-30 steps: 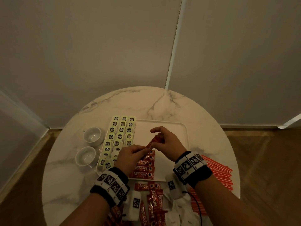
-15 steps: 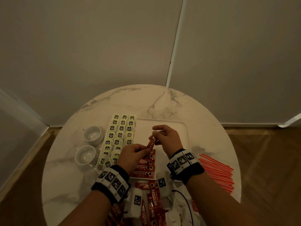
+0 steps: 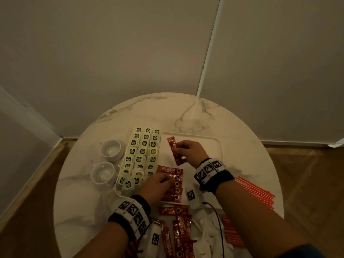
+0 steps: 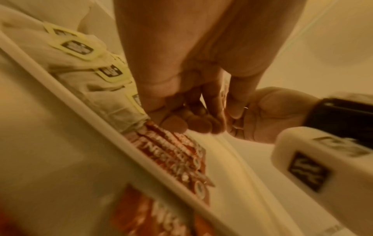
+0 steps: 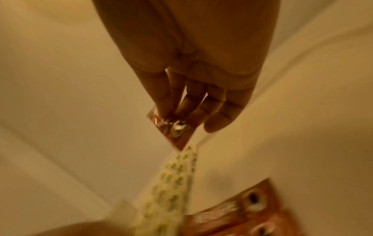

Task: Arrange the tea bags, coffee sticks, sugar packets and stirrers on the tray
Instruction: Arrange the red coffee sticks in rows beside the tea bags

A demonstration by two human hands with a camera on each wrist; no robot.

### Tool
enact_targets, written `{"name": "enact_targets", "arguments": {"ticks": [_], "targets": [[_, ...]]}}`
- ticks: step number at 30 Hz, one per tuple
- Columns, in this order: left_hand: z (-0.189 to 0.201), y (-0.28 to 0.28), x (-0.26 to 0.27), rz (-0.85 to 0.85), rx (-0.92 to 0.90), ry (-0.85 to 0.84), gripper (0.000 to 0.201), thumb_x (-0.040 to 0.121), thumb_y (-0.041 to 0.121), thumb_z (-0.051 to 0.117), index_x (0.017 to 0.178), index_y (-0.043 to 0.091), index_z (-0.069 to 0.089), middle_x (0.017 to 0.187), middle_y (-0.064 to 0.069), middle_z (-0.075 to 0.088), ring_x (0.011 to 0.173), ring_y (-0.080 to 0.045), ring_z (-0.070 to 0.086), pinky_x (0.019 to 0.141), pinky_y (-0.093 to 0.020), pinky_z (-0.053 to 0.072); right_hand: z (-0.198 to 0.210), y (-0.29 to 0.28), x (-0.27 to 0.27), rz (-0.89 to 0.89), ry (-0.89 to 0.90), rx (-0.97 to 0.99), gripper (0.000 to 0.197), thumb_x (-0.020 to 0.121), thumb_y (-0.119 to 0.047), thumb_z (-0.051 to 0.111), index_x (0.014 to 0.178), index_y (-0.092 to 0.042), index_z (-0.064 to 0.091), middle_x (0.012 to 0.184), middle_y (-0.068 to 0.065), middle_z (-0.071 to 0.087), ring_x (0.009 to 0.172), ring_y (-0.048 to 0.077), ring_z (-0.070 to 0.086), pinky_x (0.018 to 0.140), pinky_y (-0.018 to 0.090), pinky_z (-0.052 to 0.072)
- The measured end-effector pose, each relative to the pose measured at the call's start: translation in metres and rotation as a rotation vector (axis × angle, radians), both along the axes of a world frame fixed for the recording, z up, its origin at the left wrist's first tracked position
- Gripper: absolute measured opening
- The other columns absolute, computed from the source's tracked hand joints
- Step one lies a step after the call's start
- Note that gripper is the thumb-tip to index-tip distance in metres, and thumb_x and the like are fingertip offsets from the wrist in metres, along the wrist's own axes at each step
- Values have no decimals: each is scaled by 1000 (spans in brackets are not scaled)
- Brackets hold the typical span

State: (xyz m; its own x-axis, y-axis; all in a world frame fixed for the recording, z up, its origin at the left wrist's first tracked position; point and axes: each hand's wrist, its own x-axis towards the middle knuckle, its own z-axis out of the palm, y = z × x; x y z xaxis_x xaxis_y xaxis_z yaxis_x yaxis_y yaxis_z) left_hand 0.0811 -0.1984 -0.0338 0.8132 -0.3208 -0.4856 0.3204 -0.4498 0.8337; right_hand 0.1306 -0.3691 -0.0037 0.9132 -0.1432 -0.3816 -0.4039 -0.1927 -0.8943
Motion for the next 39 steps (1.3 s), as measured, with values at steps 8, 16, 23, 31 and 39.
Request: {"name": "enact_targets", "arguments": {"ticks": [8,16,23,31,39], "targets": [[-12,14,-14,-298,152,-27,20,93,32,58,104,20,68,101,5,68,92,-9,63,84,-25,52,-41,6,26,366,122,-562,19,87,-12,63,100,-18,75,108,1,71,100,15,62,92,28,50],[-16,17,-16,-349,156,-44,21,93,34,57,106,21,68,101,3,68,92,-10,64,82,-25,50,-50,10,32,374,142,-528,13,85,-13,67,94,-18,75,102,1,71,93,12,61,82,23,49],[-17,17,-16,-364,159,-49,19,93,36,56,104,25,68,100,5,68,91,-10,64,81,-26,50,-54,10,31,397,139,-561,14,84,-11,65,90,-19,74,97,1,71,85,14,63,81,28,53],[-16,17,-18,-379,142,-51,13,94,36,55,93,30,67,86,12,64,79,-1,60,68,-17,43,-55,11,30,426,138,-582,15,85,-12,63,90,-22,73,98,0,71,92,16,65,84,31,54],[-16,24,-20,-387,186,-81,15,92,32,57,97,23,68,97,5,67,90,-10,63,84,-30,52,-48,1,23,277,37,-516,13,88,-19,64,99,-17,71,105,0,69,99,15,61,87,27,48]]}}
